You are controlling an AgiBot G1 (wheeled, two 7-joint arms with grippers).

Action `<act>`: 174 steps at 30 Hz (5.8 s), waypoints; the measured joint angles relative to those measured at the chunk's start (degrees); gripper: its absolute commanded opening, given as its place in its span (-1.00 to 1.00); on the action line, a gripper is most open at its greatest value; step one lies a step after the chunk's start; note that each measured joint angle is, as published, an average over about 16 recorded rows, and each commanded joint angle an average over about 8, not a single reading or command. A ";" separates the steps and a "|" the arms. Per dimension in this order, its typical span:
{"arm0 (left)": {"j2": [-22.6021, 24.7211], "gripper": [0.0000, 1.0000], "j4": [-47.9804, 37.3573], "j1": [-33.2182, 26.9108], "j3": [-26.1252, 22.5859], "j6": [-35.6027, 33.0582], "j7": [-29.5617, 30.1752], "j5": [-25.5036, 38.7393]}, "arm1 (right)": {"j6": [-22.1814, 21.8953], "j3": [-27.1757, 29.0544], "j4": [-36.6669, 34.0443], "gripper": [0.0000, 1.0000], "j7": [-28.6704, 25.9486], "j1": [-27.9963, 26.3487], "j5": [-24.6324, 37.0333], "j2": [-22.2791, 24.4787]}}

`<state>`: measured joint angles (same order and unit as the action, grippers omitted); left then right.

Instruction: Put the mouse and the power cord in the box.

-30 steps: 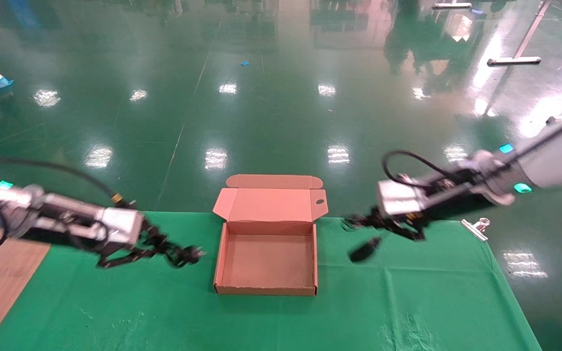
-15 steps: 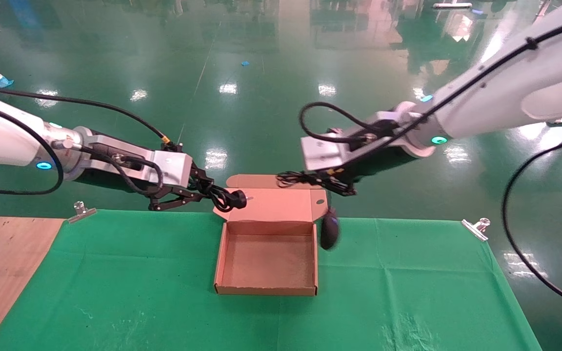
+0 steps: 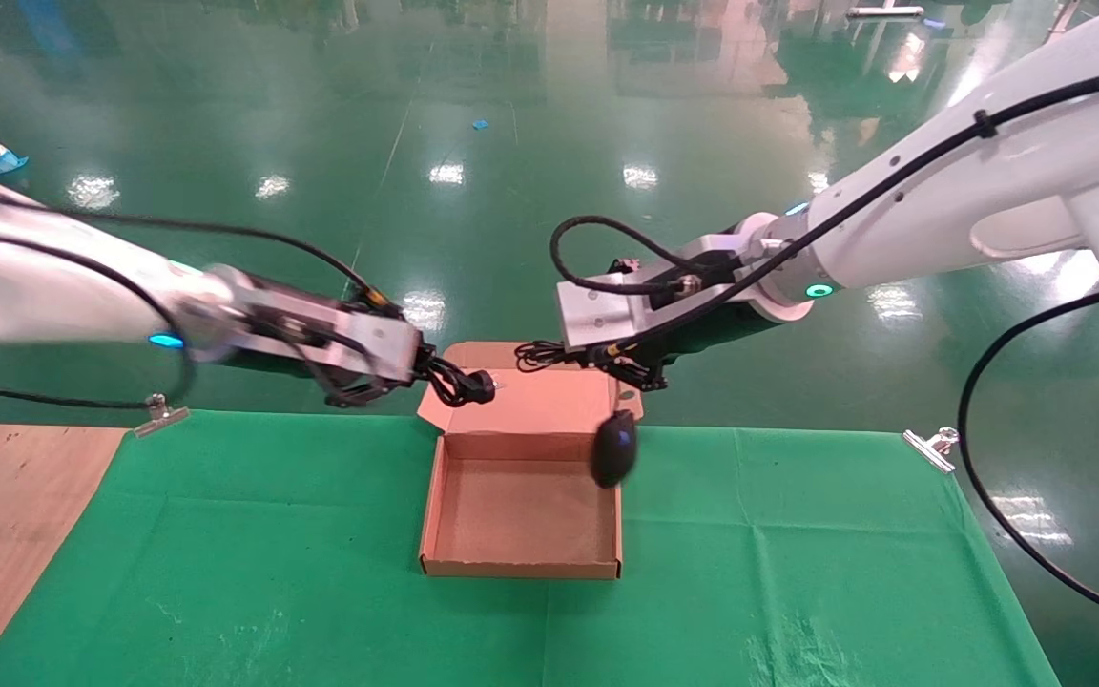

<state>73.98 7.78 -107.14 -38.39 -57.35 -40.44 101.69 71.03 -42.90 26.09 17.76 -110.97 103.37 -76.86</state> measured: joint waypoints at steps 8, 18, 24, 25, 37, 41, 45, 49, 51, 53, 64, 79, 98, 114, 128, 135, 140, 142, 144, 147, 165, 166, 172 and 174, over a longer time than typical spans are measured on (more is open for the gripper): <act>3.42 -1.00 7.15 11.28 -1.23 16.68 4.46 0.14 | 1.00 -0.22 -0.31 -1.00 0.85 0.34 -1.65 2.41; 4.21 -0.67 19.97 23.88 -7.61 27.61 18.19 1.46 | 2.50 0.20 0.48 -1.00 1.75 1.92 -2.59 5.86; 4.28 -0.16 23.11 26.28 -13.51 29.47 28.25 3.77 | 2.66 0.39 1.09 -1.00 1.82 2.89 -2.86 7.16; 4.29 0.02 23.34 26.36 -14.49 29.62 29.81 4.20 | 2.65 0.43 1.14 -1.00 1.84 3.03 -2.90 7.31; 4.05 1.00 25.57 25.38 -23.67 29.84 42.34 6.42 | 2.35 0.74 0.72 -1.00 2.38 4.30 -3.46 7.89; 3.93 1.00 26.13 25.08 -25.37 30.07 43.57 5.83 | 2.41 0.84 0.37 -1.00 2.66 4.47 -3.69 7.84; 3.78 1.00 26.42 24.67 -26.68 30.04 43.81 4.86 | 2.61 0.95 0.10 -1.00 2.88 4.47 -3.96 7.71; 3.11 1.00 27.00 23.77 -27.65 29.15 43.15 3.80 | 2.77 1.03 -0.06 -1.00 2.96 4.26 -4.18 7.31; 2.41 1.00 27.69 23.26 -27.87 28.53 42.77 3.09 | 2.74 1.04 -0.14 -1.00 2.95 4.07 -4.23 6.90; 1.33 1.00 28.81 22.74 -27.91 27.78 42.34 2.29 | 2.60 1.01 -0.26 -1.00 2.91 3.82 -4.21 6.32; -12.47 1.00 41.72 21.65 -23.33 20.09 39.08 -8.99 | -1.22 -0.92 -0.92 -1.00 2.18 3.13 -3.26 0.85; -29.04 1.00 42.20 25.06 -12.95 6.60 23.69 -30.78 | -12.25 -14.24 8.57 -1.00 -5.21 7.54 -7.02 -1.93; -29.32 1.00 22.11 24.40 -7.14 -5.58 6.45 -41.58 | -35.35 -32.53 15.19 -1.00 -9.88 15.39 -11.78 -1.98; -27.36 1.00 15.22 22.23 -6.89 -8.81 2.54 -41.91 | -35.79 -39.46 15.27 0.85 -13.09 17.30 -16.40 -1.82; -27.22 1.00 14.82 22.05 -6.87 -9.01 2.32 -41.90 | -35.15 -39.80 15.25 1.00 -13.53 17.16 -16.93 -1.81; -27.25 1.00 15.05 22.10 -6.89 -8.87 2.39 -41.85 | -35.11 -39.58 15.17 1.00 -13.47 17.14 -16.74 -1.78; -27.36 1.00 15.55 22.31 -6.67 -8.99 2.81 -41.98 | -34.53 -38.73 15.52 1.00 -13.62 17.50 -17.19 -1.26; -27.48 1.00 16.08 22.56 -6.38 -9.18 3.31 -42.15 | -33.95 -37.93 15.89 1.00 -13.79 17.88 -17.69 -0.75; -27.65 1.00 16.83 22.90 -5.96 -9.45 4.02 -42.41 | -33.15 -36.86 16.40 1.00 -14.02 18.39 -18.39 -0.06; -28.00 1.00 18.34 23.59 -5.10 -10.02 5.46 -42.93 | -31.58 -34.75 17.42 1.00 -14.50 19.40 -19.80 1.32; -31.35 1.00 32.83 30.30 3.29 -15.62 19.42 -48.09 | -17.19 -15.57 26.77 1.00 -18.86 28.74 -32.78 13.93; -31.54 1.00 33.67 30.69 3.77 -15.94 20.23 -48.39 | -16.36 -14.47 27.31 1.00 -19.11 29.28 -33.52 14.66; -32.71 1.00 38.73 33.04 6.70 -17.90 25.11 -50.19 | -11.38 -7.83 30.55 1.00 -20.62 32.51 -38.02 19.02; -33.10 1.00 40.42 33.82 7.68 -18.55 26.74 -50.79 | -9.72 -5.61 31.63 1.00 -21.12 33.59 -39.52 20.48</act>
<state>40.88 48.20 -73.32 -30.71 -75.90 -13.70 50.89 61.31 -48.51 57.73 -3.36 -77.38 63.85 -56.38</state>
